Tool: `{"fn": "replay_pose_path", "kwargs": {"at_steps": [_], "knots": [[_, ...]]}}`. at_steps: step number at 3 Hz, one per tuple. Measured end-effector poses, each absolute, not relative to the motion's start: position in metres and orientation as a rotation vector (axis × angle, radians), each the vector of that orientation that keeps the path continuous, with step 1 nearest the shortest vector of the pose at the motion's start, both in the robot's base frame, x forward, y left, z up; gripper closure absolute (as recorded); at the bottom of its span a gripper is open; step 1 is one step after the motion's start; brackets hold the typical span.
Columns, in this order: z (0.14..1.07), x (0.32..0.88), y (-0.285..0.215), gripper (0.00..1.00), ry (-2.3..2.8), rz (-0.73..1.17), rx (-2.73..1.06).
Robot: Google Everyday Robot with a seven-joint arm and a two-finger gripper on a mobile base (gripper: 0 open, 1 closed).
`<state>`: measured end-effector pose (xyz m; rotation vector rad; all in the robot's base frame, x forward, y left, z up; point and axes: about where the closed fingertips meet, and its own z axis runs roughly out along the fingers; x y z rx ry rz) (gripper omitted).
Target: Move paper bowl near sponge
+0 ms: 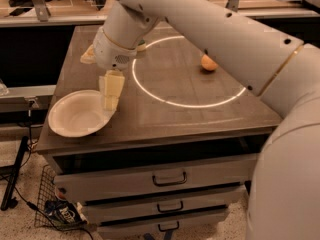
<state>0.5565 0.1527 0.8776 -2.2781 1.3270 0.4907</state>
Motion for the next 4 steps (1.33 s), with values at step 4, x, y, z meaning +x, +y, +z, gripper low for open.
{"fn": "replay_pose_path", "kwargs": {"at_steps": [4], "knots": [[0.837, 0.555, 0.196, 0.25, 1.538, 0.585, -2.127]]}}
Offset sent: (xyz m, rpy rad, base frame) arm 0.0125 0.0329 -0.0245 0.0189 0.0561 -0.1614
